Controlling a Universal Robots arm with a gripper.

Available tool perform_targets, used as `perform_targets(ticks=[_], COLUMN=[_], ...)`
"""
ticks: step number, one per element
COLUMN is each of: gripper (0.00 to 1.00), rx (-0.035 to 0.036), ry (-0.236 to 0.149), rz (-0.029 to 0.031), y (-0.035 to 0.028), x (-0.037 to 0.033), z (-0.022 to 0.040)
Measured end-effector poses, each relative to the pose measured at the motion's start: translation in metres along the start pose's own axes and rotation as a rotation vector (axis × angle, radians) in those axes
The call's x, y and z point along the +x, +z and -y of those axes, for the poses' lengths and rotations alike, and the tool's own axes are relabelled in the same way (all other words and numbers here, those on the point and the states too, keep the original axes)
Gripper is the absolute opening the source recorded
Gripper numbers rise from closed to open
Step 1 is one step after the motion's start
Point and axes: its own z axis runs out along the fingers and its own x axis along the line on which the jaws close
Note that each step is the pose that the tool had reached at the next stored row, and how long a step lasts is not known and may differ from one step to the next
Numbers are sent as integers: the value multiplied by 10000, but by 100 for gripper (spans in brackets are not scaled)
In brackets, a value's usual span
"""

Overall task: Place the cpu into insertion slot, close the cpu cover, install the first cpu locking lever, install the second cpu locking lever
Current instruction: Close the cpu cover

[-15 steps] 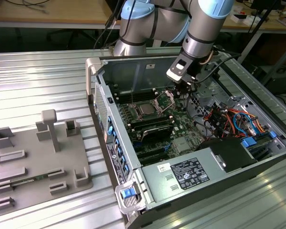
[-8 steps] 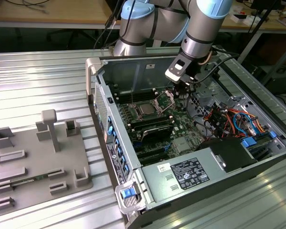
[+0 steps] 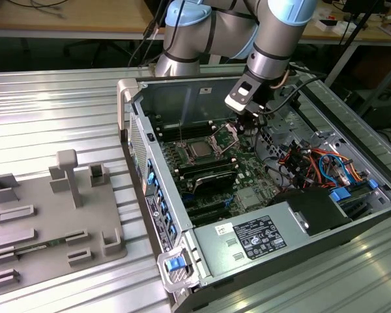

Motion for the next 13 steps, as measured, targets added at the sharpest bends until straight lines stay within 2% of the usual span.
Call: perform_targets(ticks=[3,5,13], gripper=[11,11,11], rx=[0,0,0], ry=[0,0,0], rz=[0,0,0], y=[-1,-1,-2], x=[0,-1,-2], z=[36,80,139])
